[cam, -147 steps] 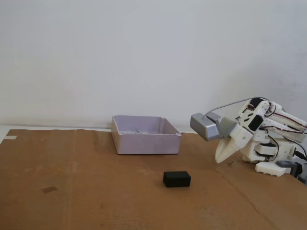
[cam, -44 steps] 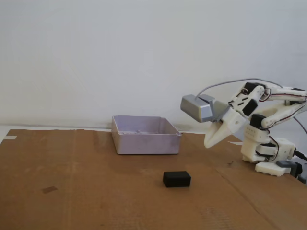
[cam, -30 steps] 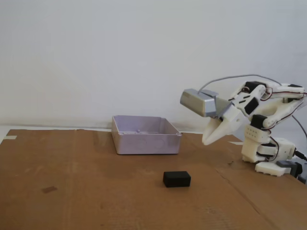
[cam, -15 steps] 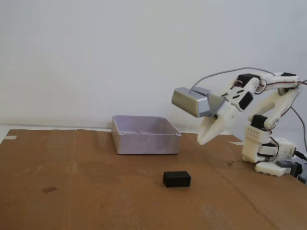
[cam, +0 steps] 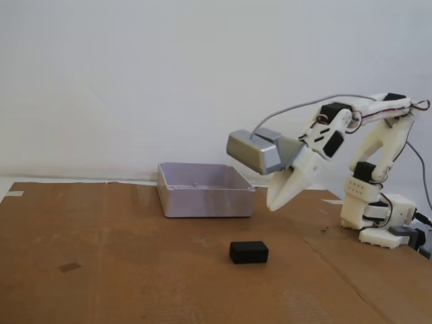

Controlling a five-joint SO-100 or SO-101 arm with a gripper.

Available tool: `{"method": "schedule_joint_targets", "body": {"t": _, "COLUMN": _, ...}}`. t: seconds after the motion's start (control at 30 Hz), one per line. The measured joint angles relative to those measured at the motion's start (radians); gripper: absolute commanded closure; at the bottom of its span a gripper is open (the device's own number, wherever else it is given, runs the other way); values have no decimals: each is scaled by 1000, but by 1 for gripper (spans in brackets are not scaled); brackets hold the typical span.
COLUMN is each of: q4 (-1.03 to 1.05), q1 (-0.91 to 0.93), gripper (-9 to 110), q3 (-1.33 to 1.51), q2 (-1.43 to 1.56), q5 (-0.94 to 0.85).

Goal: Grasp a block and put it in the box.

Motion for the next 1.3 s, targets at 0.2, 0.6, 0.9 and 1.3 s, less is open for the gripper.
{"method": "schedule_joint_targets", "body": {"t": 0.2, "q4": -51, "q1": -5, "gripper": 102, "q3": -2, "q2": -100, "q5": 0}}
{"method": "schedule_joint_targets", "body": {"t": 0.6, "q4": -147, "q1": -6, "gripper": 102, "q3": -32, "q2": -173, "q5": 0}}
{"method": "schedule_joint_targets", "body": {"t": 0.9, "q4": -183, "q1": -32, "gripper": 102, "q3": -43, "q2": -198, "q5": 0}}
{"method": "schedule_joint_targets", "body": {"t": 1.3, "q4": -186, "q1": -32, "gripper": 102, "q3": -48, "q2": -287, "q5": 0}}
